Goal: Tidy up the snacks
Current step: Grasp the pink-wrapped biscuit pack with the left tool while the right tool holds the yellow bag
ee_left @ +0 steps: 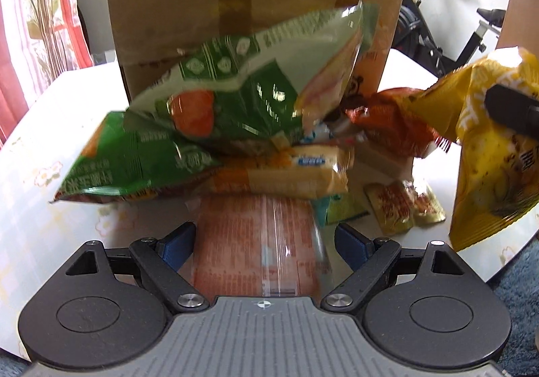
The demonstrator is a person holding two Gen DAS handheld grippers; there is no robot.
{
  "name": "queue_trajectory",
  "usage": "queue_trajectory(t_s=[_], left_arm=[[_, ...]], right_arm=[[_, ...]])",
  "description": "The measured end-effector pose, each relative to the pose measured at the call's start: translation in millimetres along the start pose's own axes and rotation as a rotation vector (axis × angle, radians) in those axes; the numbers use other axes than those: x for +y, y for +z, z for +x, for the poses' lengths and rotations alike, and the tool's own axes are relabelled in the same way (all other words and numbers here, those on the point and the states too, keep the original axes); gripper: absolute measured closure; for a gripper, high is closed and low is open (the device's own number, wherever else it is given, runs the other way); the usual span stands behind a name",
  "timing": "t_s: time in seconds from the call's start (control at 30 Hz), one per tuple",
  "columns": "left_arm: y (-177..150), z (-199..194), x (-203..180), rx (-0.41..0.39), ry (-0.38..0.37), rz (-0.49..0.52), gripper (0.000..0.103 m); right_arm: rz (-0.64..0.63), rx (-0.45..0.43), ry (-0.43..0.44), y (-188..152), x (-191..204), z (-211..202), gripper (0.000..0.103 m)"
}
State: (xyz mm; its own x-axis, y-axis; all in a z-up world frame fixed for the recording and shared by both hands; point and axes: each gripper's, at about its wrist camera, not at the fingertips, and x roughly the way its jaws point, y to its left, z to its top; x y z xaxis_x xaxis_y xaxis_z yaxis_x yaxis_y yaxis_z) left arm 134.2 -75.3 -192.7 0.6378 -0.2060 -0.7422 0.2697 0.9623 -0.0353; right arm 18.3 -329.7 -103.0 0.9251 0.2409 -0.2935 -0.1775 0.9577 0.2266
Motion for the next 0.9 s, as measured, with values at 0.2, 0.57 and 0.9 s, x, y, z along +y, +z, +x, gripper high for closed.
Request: queue_trajectory(t_s=[0.2,0.57,0.9], left_arm=[[-4.2,9.0,17.5,0.040,-0.025,-0.068,0.028],[-20.5,-34.6,12.5,-0.014,-0.152,0.052,0.029],[-26.2,-89.5,10.7,-0.234,-0.114,0.045,0.029]], right_arm=[[0.002,0.007,0.005,0.7,0.0,0.9,0.034],[0.018,0.005,-0.001,-0.8,-1.7,0.7,0.034],[0.023,-0.005,-0.008,-1.8,-1.7,-2.1,0.034]])
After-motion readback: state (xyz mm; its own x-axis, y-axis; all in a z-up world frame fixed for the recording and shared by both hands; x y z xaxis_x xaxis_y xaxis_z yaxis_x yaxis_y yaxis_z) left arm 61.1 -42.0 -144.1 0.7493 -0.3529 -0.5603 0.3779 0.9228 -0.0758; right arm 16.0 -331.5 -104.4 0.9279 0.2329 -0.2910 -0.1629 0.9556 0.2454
